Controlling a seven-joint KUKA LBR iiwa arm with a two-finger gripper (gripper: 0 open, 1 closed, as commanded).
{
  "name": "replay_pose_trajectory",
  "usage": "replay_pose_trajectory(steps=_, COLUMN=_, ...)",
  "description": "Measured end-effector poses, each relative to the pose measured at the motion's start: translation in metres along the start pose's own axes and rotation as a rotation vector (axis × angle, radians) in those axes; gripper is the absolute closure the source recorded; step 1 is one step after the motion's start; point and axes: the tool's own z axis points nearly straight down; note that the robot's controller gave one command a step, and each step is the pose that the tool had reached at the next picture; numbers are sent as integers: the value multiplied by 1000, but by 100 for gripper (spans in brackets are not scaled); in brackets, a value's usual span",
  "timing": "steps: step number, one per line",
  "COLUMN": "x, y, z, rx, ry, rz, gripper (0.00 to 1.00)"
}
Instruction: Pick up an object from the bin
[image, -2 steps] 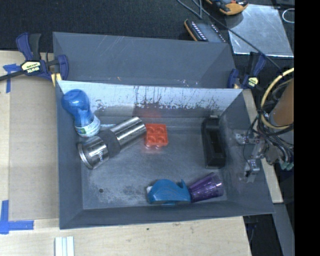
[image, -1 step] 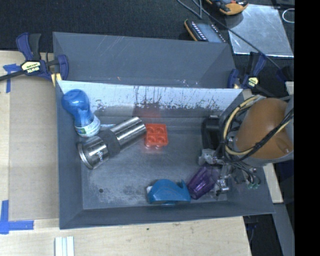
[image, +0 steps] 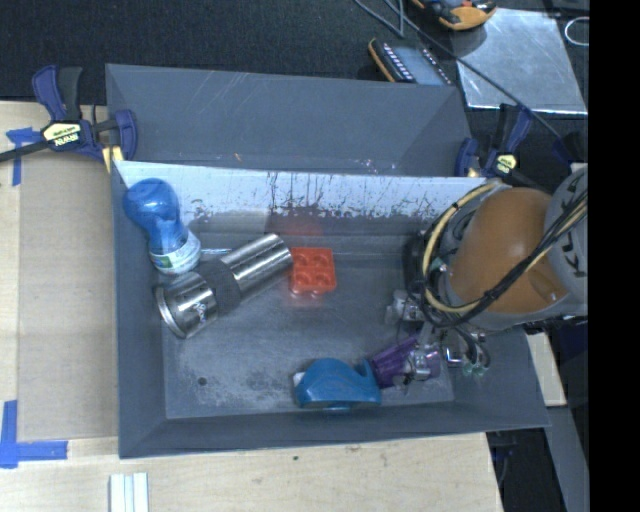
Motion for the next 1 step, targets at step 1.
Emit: replay_pose_trajectory(steps=1, x=8, y=0, z=49, rx=-1, ry=5, rz=-455, gripper=100)
